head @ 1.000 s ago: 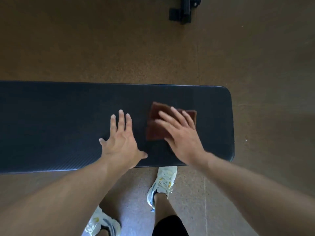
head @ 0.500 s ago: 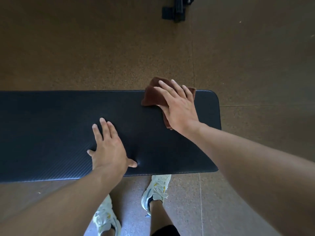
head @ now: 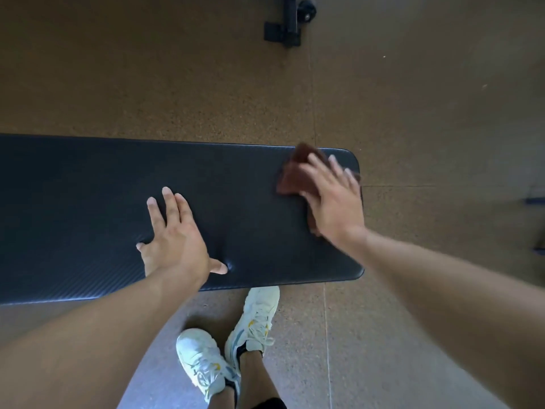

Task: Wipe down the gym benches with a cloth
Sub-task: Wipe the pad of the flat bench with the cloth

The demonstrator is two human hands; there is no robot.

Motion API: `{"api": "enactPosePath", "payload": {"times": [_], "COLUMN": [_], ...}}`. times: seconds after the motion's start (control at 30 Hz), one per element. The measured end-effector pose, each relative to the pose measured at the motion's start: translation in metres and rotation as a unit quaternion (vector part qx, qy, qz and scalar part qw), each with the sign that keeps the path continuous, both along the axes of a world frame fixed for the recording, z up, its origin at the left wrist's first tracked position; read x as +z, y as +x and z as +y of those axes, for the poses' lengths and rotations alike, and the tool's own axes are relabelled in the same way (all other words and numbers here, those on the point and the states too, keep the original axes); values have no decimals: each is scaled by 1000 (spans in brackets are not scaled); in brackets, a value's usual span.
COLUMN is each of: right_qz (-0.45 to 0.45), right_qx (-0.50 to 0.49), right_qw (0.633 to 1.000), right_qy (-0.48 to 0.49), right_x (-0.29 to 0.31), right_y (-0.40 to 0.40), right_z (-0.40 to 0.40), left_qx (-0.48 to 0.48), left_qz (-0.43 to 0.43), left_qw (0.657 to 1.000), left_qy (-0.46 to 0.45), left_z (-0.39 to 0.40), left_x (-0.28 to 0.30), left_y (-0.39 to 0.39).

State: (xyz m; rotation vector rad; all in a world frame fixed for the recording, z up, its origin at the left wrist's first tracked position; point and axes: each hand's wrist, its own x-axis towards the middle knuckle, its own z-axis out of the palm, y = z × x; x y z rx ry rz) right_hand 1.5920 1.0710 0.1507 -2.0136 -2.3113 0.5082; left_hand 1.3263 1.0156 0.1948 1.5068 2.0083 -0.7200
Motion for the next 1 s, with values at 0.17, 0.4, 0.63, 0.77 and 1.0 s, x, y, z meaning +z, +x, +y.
{"api": "enactPosePath", "payload": {"times": [0.17, 0.4, 0.63, 0.77, 1.0], "right_qz": [56, 52, 30, 79, 206], "right_qx": [-191, -217, -295, -441, -402], "right_qw": [979, 974, 951, 884, 879], "right_qy": [-32, -51, -89, -130, -152], "right_x": [1, 7, 12, 6, 26], "right_y": [-1, -18, -8, 8, 37], "right_z": [31, -158, -82, 13, -16], "left_qx": [6, 9, 18, -4, 2], "left_qz": [0, -13, -12, -4, -4], "left_qw": [1000, 1000, 1000, 1000, 1000], "left_qy": [1, 13, 12, 15, 17], "left_z": [-2, -7, -6, -4, -6], "left_x": [2, 0, 4, 0, -2], "left_y": [2, 1, 4, 2, 2]}}
